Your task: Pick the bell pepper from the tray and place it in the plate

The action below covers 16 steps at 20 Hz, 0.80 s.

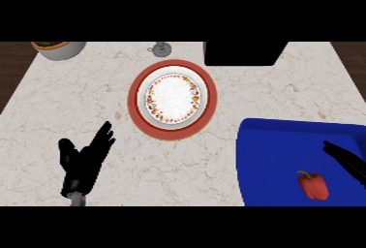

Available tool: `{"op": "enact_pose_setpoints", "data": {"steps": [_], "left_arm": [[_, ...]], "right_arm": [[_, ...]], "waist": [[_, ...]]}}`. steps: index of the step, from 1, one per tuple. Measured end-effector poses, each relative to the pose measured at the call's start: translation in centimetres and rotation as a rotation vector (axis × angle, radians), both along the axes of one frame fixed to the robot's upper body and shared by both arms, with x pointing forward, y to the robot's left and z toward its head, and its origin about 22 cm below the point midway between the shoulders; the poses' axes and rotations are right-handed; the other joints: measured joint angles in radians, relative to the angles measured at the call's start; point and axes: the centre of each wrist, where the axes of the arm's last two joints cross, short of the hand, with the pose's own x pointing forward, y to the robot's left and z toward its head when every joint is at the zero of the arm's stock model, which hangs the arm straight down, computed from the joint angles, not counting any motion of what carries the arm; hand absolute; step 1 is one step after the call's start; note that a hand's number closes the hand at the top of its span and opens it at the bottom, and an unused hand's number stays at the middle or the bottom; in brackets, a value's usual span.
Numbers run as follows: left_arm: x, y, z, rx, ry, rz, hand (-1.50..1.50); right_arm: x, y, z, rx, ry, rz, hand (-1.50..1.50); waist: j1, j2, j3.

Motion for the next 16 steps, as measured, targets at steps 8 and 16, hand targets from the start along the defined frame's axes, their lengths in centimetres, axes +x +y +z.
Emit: {"op": "enact_pose_setpoints", "data": {"steps": [8,16], "left_arm": [[0.7,-0.3,-0.6,-0.007,0.001,-0.002,0.0],[0.3,-0.8,-0.4,0.005,-0.002,-0.006,0.0]], "right_arm": [[0.8,1.1,-2.1,-0.051,0.015,-0.026,-1.5],[1.8,2.7,-3.9,-0.121,0.051,0.033,1.5]], "waist": [[0.0,0.0,-0.002],[0.002,-0.001,-0.004]]}}
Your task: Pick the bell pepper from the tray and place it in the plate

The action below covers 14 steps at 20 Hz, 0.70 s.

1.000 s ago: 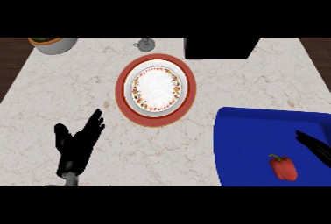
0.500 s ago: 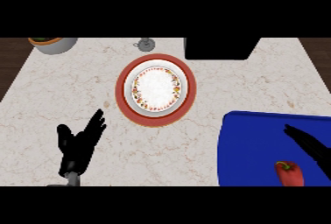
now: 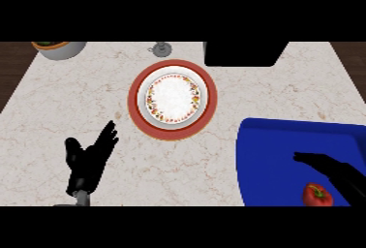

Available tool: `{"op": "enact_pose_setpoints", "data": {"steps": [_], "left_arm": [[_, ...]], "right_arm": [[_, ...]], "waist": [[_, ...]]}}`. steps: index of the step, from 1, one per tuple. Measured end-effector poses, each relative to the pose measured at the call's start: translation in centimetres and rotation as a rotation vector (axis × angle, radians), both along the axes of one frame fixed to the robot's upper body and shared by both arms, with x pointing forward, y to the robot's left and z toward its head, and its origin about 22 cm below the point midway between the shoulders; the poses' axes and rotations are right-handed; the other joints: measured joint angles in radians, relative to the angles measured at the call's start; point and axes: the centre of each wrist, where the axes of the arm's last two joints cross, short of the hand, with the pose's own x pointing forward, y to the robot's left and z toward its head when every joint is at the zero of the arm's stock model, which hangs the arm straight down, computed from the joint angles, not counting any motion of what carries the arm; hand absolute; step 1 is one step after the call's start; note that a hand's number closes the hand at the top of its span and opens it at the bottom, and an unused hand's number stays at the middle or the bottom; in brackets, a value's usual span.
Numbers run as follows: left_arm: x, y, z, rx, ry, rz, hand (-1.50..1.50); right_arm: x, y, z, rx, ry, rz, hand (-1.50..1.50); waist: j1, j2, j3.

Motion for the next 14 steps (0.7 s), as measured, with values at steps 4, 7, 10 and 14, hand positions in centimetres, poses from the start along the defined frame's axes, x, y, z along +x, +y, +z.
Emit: {"op": "enact_pose_setpoints", "data": {"steps": [4,7,10,14], "left_arm": [[0.0,-0.1,-0.3,-0.003,-0.001,0.003,0.0],[0.4,0.0,-0.4,-0.008,0.006,0.0,0.0],[0.6,0.1,-0.4,-0.01,0.003,-0.001,0.0],[0.8,0.1,-0.3,-0.01,0.007,-0.001,0.0]], "right_arm": [[0.1,-0.9,-1.0,-0.056,-0.034,0.043,1.5],[0.6,-1.0,-1.5,-0.07,-0.06,0.051,1.5],[0.7,-0.7,-1.6,-0.073,-0.093,0.051,1.5],[1.4,5.9,-3.0,-0.04,-0.143,-0.006,1.5]], "waist": [[0.0,-0.001,-0.003],[-0.001,-0.001,-0.005],[-0.001,-0.001,-0.003],[0.007,-0.002,-0.004]]}}
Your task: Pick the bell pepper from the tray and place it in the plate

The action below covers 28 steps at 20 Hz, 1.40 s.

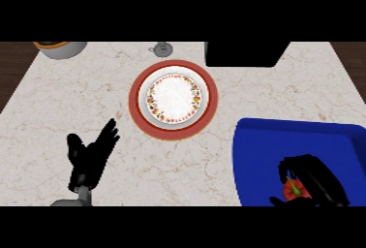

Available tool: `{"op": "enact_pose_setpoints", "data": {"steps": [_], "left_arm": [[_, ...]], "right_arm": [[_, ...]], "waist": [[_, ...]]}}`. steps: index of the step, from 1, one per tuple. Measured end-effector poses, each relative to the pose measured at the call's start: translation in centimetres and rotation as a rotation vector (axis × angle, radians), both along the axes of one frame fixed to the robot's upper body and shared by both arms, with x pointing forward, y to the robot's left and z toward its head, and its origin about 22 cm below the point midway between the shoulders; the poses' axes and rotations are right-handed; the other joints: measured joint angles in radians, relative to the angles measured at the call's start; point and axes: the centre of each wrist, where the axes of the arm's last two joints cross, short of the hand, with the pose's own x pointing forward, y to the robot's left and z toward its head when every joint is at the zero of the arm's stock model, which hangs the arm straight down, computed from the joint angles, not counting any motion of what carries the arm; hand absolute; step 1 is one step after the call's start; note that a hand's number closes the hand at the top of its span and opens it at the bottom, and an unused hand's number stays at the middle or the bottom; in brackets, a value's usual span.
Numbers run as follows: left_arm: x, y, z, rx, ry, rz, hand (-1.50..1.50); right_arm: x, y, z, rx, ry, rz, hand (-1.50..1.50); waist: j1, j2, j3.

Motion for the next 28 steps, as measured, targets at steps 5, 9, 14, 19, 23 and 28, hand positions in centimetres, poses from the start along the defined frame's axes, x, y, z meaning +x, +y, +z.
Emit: {"op": "enact_pose_setpoints", "data": {"steps": [5,9,14,19,23,28], "left_arm": [[0.2,-0.4,0.2,0.002,-0.006,-0.029,0.0],[0.3,-0.7,0.2,0.0,-0.002,-0.052,0.0],[0.4,-1.3,0.1,-0.006,0.002,-0.069,0.0],[0.6,-1.6,0.2,-0.003,-0.002,-0.084,0.0],[0.7,-1.7,0.3,-0.002,-0.005,-0.088,0.0],[0.8,-1.9,0.3,0.0,-0.009,-0.091,0.0]], "right_arm": [[1.0,7.9,-0.4,0.074,-0.011,-0.078,1.5],[2.4,12.1,1.7,0.128,-0.131,-0.132,1.5],[3.4,15.9,4.5,0.206,-0.276,-0.238,1.5],[3.8,18.6,6.6,0.322,-0.371,-0.396,1.5],[4.0,20.4,7.6,0.424,-0.415,-0.521,1.5],[4.9,22.5,8.4,0.511,-0.481,-0.629,1.5]], "waist": [[0.038,0.002,0.0],[0.061,-0.005,0.006],[0.077,-0.008,0.008],[0.085,-0.005,0.008],[0.092,0.001,0.008],[0.095,0.007,0.007]]}}
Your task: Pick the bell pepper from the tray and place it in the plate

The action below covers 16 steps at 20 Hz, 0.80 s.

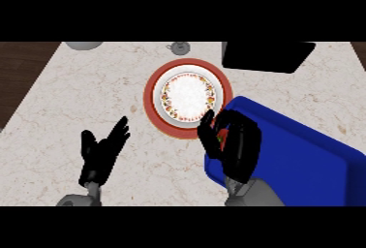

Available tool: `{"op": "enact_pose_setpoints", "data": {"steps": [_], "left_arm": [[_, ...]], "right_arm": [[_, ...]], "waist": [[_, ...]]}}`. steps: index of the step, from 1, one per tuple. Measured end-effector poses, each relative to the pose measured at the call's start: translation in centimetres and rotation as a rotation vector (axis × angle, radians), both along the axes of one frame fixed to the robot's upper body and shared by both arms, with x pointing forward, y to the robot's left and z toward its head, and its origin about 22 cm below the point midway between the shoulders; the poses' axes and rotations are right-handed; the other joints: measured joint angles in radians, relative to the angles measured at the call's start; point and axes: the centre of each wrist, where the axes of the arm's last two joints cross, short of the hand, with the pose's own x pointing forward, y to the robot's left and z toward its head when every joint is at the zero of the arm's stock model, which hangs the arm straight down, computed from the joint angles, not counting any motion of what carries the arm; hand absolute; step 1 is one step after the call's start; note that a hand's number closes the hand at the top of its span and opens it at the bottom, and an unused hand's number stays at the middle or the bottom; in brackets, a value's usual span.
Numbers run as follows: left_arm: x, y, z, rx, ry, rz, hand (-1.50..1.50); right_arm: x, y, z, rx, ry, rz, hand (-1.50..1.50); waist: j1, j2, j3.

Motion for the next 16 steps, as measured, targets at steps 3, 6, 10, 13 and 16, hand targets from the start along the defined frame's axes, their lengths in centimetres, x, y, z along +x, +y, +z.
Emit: {"op": "enact_pose_setpoints", "data": {"steps": [3,6,10,13,16], "left_arm": [[0.1,-0.1,0.1,0.001,-0.001,-0.002,0.0],[0.2,-0.2,0.1,0.005,-0.006,0.002,0.0],[0.4,0.0,0.4,0.008,-0.01,0.006,0.0],[0.4,0.3,0.4,0.006,-0.012,0.008,0.0],[0.7,-0.2,0.6,0.006,-0.015,0.011,0.0]], "right_arm": [[1.1,0.9,0.1,-0.012,-0.026,-0.049,1.5],[2.7,1.1,0.1,-0.037,-0.051,-0.121,1.5],[4.9,1.7,0.4,-0.073,-0.082,-0.202,1.5],[6.7,1.8,0.1,-0.13,-0.112,-0.229,1.5],[8.2,1.8,-0.2,-0.164,-0.125,-0.25,1.5]], "waist": [[-0.003,0.002,-0.001],[-0.011,0.003,-0.001],[-0.015,0.006,0.0],[-0.013,0.009,0.001],[-0.015,0.012,0.002]]}}
